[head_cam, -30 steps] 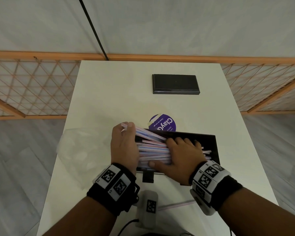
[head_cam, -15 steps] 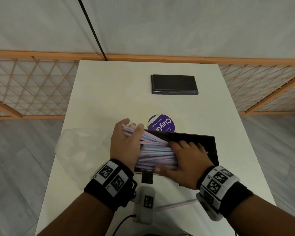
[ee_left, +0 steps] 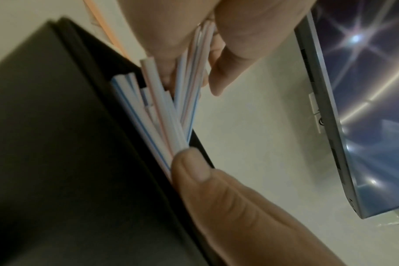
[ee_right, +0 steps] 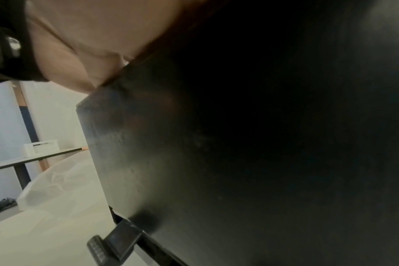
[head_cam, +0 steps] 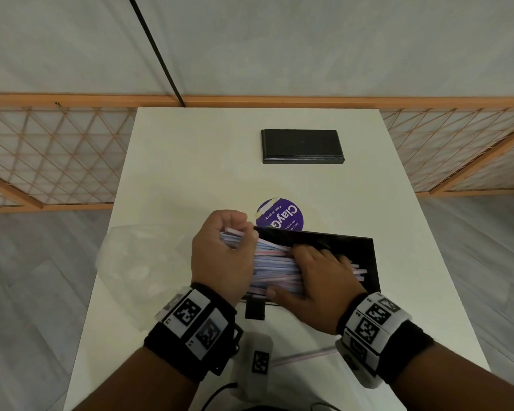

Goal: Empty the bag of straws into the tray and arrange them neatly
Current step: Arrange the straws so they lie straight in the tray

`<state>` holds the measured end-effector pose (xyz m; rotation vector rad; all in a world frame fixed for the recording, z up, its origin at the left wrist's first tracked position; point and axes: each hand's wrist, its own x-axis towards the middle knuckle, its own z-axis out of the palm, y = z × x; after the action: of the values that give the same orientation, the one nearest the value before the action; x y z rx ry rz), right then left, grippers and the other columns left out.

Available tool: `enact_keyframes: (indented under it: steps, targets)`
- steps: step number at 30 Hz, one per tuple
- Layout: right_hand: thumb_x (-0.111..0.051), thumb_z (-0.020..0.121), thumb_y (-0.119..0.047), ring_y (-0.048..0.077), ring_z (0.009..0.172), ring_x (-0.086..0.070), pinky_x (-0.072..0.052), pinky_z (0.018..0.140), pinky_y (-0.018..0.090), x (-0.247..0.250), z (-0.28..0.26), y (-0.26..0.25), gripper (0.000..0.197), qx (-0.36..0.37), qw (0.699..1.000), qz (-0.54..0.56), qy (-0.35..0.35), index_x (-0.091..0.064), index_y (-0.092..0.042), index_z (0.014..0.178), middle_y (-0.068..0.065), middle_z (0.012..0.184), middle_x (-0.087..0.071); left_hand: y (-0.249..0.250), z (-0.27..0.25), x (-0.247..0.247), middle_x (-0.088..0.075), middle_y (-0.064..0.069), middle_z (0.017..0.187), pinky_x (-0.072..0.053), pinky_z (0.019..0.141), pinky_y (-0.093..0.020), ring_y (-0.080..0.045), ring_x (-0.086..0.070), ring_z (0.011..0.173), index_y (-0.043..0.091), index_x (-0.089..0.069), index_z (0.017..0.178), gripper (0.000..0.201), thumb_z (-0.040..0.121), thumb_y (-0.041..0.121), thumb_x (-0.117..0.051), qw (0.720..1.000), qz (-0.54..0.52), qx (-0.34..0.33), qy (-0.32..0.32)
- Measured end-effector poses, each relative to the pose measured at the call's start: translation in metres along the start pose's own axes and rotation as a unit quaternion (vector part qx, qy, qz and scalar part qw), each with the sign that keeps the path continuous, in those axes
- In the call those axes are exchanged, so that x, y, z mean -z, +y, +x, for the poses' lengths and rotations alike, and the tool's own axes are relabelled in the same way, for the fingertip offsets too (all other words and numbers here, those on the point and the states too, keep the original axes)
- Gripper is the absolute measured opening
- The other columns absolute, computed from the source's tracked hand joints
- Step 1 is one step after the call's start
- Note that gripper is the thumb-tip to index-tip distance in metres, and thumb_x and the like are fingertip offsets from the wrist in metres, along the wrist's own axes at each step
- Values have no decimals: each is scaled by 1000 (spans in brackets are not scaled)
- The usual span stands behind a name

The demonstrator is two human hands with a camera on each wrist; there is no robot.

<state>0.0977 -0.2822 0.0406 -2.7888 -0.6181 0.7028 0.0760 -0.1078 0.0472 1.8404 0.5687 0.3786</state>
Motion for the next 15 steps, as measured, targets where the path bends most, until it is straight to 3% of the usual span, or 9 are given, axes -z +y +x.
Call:
enact_keyframes:
  steps: [5,8,12,15]
  targets:
    - [-31,69,-90,18,112,-53,-35,101,46,0,0,0,77,-1,1000,25,8,-38,-33,120,-13,123,-55,-5,0,4,-73,12,85,-59,82,-41,-15,-70,82,25,-70,86,17,83,8,-75,995,74,-18,-61]
    - [-32,70,-89,16,116,-51,-34,104,46,2,-1,2,79,-6,999,34,11,-36,-34,127,-14,129,-52,-4,4,12,-75,11,83,-60,81,-40,-13,-71,80,25,-70,79,21,83,5,-75,995,67,-24,-64]
    - [-29,70,-89,16,118,-48,-33,107,44,9,-3,5,86,-6,998,44,38,-34,-32,135,-13,134,-49,-3,11,24,-77,7,82,-61,74,-29,-9,-74,75,27,-69,75,31,83,-2,-75,996,21,-28,-77]
    - [-29,73,-85,17,122,-46,-33,107,44,16,-6,2,85,6,997,38,71,-34,-32,139,-11,134,-48,0,13,31,-79,5,84,-63,80,-42,-12,-76,82,20,-71,78,25,83,-4,-76,996,-21,-21,-88]
